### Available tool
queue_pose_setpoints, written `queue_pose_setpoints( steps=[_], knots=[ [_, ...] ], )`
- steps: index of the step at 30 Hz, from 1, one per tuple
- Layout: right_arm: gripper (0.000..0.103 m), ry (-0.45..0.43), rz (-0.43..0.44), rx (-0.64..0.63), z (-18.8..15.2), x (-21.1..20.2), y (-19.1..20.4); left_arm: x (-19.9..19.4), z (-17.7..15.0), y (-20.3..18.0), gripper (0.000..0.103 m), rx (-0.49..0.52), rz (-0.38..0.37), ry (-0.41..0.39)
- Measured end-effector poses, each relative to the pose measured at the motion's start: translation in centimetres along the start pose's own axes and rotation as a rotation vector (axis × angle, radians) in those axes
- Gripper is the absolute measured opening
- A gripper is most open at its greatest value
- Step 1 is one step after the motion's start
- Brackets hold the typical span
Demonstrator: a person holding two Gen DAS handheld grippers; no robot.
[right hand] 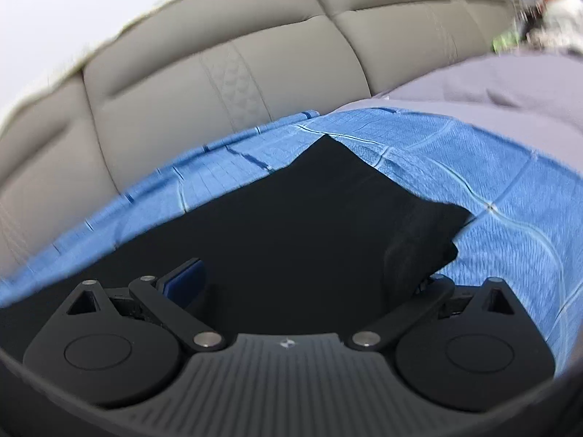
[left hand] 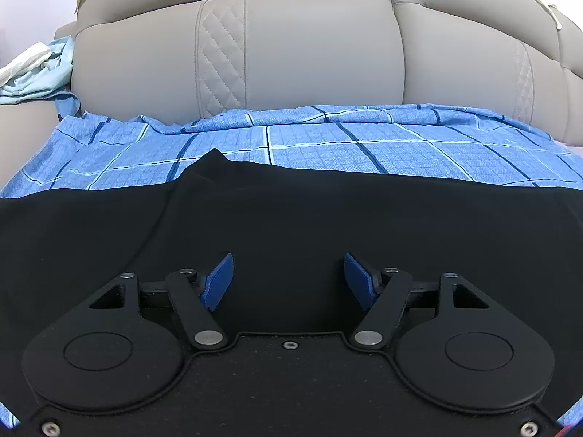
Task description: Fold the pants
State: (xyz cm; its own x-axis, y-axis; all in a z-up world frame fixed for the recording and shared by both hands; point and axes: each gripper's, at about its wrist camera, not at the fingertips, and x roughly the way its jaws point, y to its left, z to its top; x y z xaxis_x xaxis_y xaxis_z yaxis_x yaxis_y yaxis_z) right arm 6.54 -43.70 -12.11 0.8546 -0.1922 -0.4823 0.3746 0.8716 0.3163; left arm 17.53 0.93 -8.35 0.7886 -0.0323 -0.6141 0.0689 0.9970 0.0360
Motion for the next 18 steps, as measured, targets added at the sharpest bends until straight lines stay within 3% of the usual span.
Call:
queue_pose_setpoints(
  steps=[4,10,13,15,18],
  knots=[
    [0.102,-0.017,-0.03,-0.056,-0.1,0.9,0.9,0.0,-0.1,0.2,0.069,0.005,-0.007,-0.005],
    [0.102,-0.08,0.054,0.081,-0.1,0.1,-1.3,-0.2,-0.3,0.5,0.071,0.01,-0.012,-0.007],
    [0.079,-0.114,0.062,0.177,0.0,-0.4,-2.5,-0.4,-0.4,0.9,0.071,0.009,-0.01,-0.005],
    [0.045,-0.118,0.058,0.265,0.1,-0.5,-3.6,-0.7,-0.5,1.6,0.071,0.001,-0.004,-0.003],
    [0.01,-0.09,0.054,0.41,0.2,-0.1,-5.6,-1.0,-0.7,3.1,0.071,-0.017,0.017,-0.011]
  ],
)
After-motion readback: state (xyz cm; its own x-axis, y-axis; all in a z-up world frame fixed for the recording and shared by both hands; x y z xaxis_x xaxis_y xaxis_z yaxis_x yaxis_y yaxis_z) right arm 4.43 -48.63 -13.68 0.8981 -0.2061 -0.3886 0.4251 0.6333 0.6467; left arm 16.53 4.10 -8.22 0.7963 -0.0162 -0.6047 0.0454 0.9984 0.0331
